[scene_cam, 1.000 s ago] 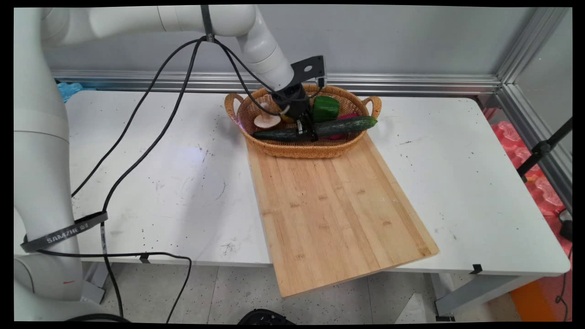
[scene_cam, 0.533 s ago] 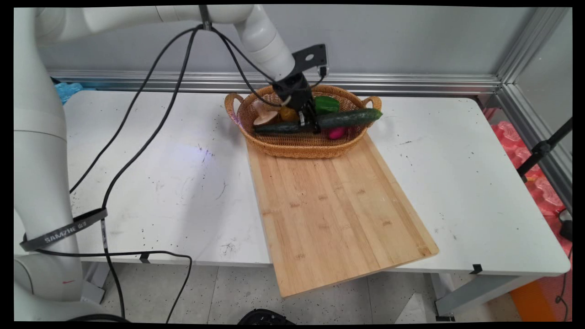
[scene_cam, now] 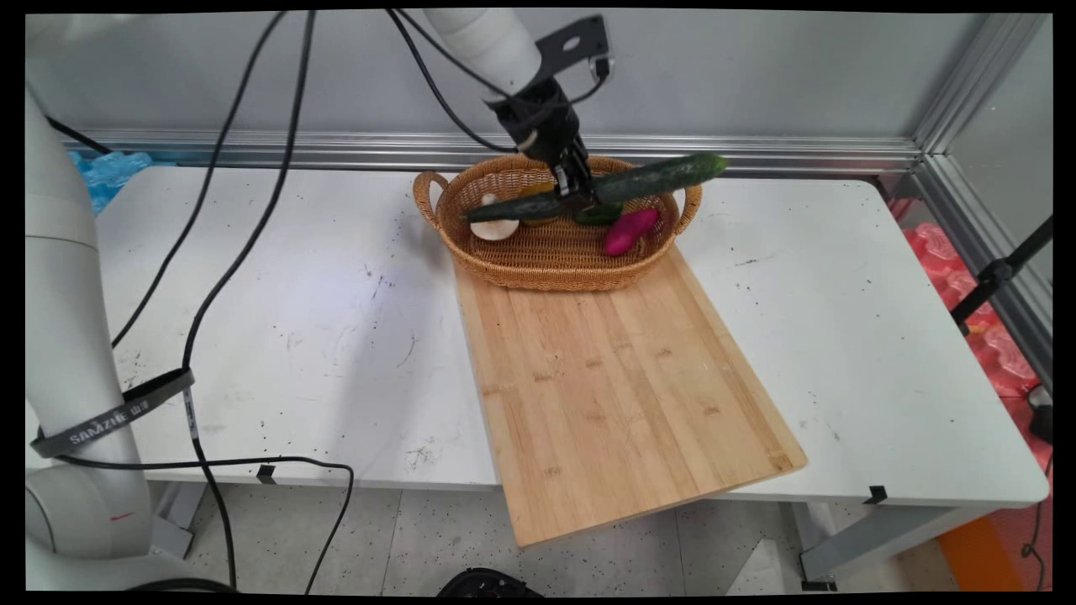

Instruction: Place the picked object on the cutting board

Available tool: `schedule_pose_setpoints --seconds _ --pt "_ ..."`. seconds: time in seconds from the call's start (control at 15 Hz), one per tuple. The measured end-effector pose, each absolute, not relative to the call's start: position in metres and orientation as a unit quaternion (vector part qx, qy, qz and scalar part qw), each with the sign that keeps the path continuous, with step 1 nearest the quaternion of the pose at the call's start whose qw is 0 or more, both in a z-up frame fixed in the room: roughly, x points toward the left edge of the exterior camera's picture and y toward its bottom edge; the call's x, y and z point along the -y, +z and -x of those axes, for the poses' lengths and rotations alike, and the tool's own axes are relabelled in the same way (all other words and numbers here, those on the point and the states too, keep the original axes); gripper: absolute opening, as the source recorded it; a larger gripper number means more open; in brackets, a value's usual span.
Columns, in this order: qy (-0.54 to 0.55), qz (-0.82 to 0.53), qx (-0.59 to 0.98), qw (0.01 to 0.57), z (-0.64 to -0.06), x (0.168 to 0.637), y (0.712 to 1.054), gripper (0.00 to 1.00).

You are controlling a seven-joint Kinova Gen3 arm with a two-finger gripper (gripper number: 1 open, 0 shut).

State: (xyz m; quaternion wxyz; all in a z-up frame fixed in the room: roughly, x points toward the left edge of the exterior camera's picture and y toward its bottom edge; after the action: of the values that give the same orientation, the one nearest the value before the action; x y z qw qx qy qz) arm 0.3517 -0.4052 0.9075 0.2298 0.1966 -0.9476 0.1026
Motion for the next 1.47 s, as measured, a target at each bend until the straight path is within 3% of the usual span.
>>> schedule_pose_setpoints --seconds 0.33,0.73,1.47 --pt "0.095 -0.218 0.944 0.230 -0.338 0.371 0.942 0.00" --pt "0.093 -0.235 0.944 0.212 -0.314 0.327 0.956 0.00" --pt "0.100 -0.228 0.957 0.149 -0.267 0.286 0.913 0.00"
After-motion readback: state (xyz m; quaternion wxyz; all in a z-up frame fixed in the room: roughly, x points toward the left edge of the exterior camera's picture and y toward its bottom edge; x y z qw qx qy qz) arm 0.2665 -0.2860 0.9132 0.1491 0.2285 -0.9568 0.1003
